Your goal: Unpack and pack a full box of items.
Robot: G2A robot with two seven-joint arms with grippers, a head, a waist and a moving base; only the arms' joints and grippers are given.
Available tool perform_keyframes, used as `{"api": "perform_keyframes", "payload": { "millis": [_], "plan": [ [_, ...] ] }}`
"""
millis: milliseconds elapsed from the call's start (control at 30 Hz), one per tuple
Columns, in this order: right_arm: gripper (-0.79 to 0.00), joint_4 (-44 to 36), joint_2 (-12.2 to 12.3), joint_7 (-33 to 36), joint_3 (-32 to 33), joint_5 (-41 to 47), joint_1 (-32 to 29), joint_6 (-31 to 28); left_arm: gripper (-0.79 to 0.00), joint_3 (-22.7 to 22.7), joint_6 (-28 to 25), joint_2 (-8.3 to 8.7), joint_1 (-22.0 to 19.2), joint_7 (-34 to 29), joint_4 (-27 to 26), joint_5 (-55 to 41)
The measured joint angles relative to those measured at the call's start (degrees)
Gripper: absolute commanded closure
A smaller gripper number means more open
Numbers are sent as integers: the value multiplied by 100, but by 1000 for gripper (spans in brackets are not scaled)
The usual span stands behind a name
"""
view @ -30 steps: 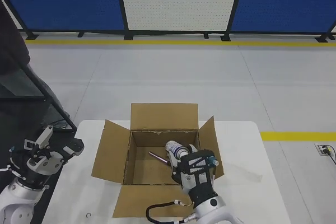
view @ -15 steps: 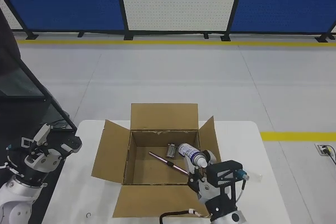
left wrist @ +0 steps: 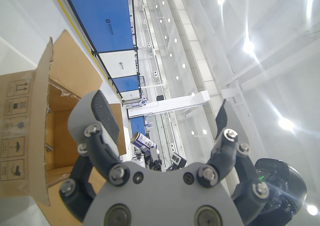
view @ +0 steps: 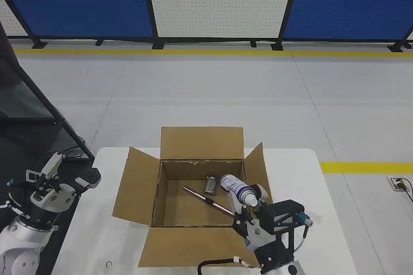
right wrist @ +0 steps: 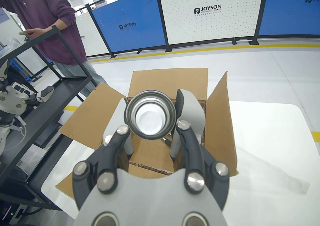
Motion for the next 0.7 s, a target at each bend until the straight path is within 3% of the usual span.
{"api": "perform_keyframes", "payload": {
  "millis": [133,700],
  "plan": [
    [0,0,3,-331,103,122,-168,63,-785,1,1,0,0,0,0,2],
    [0,0,3,-325,103,117,-166,63,-785,1,0,0,-1,0,0,2]
  ]
}}
